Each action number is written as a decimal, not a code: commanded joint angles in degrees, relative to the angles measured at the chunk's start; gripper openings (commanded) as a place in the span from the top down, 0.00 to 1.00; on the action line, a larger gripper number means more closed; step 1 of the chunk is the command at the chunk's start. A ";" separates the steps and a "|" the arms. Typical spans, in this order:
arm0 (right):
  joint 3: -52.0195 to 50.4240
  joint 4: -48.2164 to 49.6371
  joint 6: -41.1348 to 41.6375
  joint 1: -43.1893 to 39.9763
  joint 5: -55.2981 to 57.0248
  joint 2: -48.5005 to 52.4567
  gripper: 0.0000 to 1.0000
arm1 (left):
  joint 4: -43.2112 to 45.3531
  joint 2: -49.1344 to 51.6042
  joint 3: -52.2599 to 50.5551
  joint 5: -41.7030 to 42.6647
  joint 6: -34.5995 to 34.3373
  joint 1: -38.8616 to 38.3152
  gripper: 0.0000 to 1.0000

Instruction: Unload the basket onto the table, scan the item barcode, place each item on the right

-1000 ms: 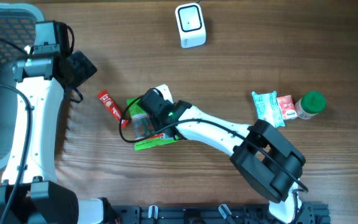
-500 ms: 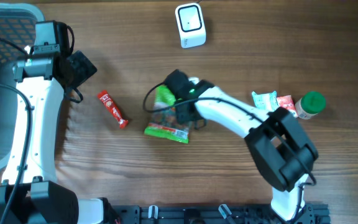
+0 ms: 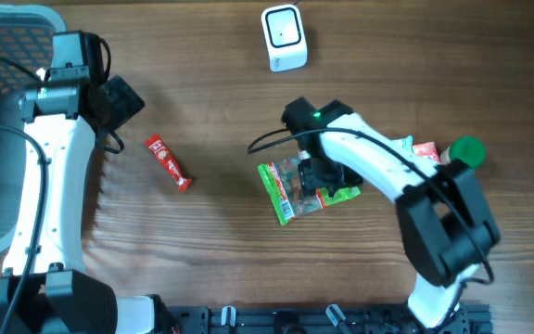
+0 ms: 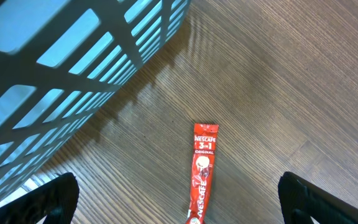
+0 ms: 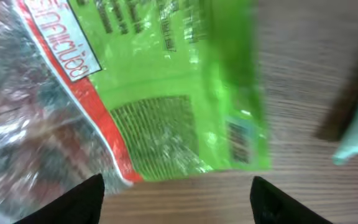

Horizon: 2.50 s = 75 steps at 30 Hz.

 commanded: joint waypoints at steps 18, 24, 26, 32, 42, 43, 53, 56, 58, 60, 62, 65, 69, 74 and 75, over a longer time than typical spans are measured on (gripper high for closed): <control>-14.69 28.59 -23.87 -14.36 -24.92 -5.25 0.19 | 0.13 -0.31 0.79 -0.94 0.28 0.55 0.00; -14.69 28.74 -24.02 -14.34 -24.94 -5.25 0.19 | 0.13 -0.31 0.79 -0.94 0.28 0.55 0.00; -14.69 28.65 -24.06 -14.36 -24.92 -5.25 0.18 | 0.13 -0.31 0.79 -0.94 0.28 0.52 0.00; -14.69 28.65 -24.06 -14.36 -24.92 -5.25 0.18 | 0.13 -0.31 0.79 -0.94 0.28 0.55 0.00; -14.69 28.65 -24.06 -14.36 -24.90 -5.25 0.18 | 0.13 -0.31 0.79 -0.94 0.28 0.52 0.00; -14.69 28.65 -24.06 -14.36 -24.90 -5.25 0.18 | 0.13 -0.31 0.79 -0.94 0.28 0.55 0.00; -14.71 29.00 -24.35 -14.36 -24.85 -5.25 0.17 | 0.13 -0.31 0.79 -0.94 0.28 0.55 0.00; -14.71 28.92 -24.33 -14.36 -24.87 -5.25 0.18 | 0.13 -0.31 0.79 -0.94 0.28 0.52 0.00; -14.71 29.62 -24.26 -14.36 -24.90 -5.25 0.17 | 0.13 -0.31 0.79 -0.94 0.28 0.52 0.00; -14.71 30.38 -24.26 -14.36 -24.90 -5.25 0.17 | 2.40 -0.31 0.79 0.28 -0.15 0.52 0.00; -14.71 30.32 -24.02 -14.36 -24.90 -5.25 0.17 | 4.04 -0.31 0.79 3.32 -0.15 0.52 0.00; -14.71 29.88 -23.06 -14.43 -24.90 -5.25 0.17 | 4.26 -0.31 0.79 8.00 -0.13 0.52 0.00; -14.71 29.86 -21.27 -14.40 -24.90 -5.25 0.17 | 2.05 -0.09 0.04 23.67 0.28 -0.50 0.56; -14.71 29.53 -20.59 -14.47 -24.92 -5.25 0.19 | 5.01 1.22 -4.20 26.53 0.76 -8.92 0.96; -14.71 29.51 -19.26 -14.47 -24.92 -5.25 0.20 | 6.16 1.84 -5.31 26.53 0.76 -11.32 0.96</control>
